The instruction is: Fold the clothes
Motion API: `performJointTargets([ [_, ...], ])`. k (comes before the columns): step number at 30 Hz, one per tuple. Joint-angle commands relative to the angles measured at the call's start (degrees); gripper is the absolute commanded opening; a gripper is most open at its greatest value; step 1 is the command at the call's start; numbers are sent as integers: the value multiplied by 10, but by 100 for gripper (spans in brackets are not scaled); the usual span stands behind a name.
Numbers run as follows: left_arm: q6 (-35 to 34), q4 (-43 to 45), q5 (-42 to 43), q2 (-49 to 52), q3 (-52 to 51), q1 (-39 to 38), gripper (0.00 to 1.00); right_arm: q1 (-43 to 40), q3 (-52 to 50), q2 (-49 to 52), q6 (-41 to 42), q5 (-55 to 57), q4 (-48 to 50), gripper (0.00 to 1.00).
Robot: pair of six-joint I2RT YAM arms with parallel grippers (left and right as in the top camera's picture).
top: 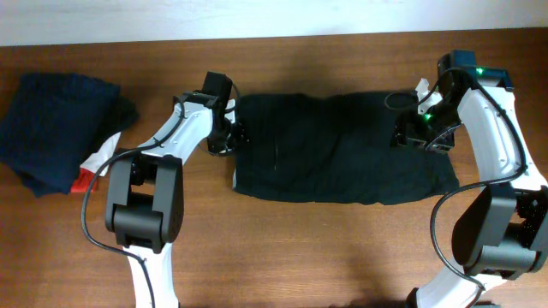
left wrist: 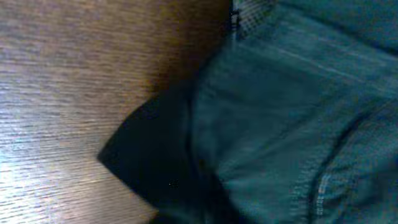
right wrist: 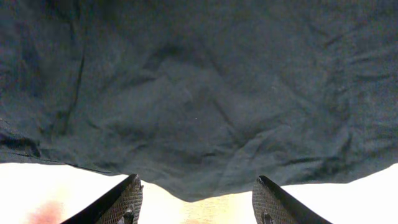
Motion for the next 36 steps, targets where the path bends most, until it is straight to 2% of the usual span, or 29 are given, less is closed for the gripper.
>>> performJointTargets([
  [1,30,-32,23,9,41,15,0,12,-2,-4,-7,-30,14,59],
  [2,45,-52,22,6,56,16,0,18,-2,-4,-14,-48,23,55],
  [5,97,-131,22,-12,134,17,0,51,-3,11,-17,-100,61,22],
  [9,105,-198,21,-41,225,20,0,119,-3,68,-10,-117,88,13],
  [11,105,-214,24,-51,253,20,0,152,-3,101,-10,-155,102,5],
  [14,105,-237,28,-66,277,20,0,221,-3,159,3,-209,149,5],
  [18,93,-241,48,-82,287,21,0,317,-3,223,50,-208,237,5],
  [22,90,-254,76,-100,295,33,0,386,6,233,58,-188,292,6],
  [26,90,-258,76,-106,295,45,0,383,64,222,65,-127,205,6],
  [28,90,-260,63,-106,295,59,0,354,130,203,63,-59,99,6],
  [32,100,-262,16,-106,295,80,0,297,205,189,45,47,-21,6],
  [36,105,-262,16,-106,295,108,0,232,192,194,28,88,-60,5],
])
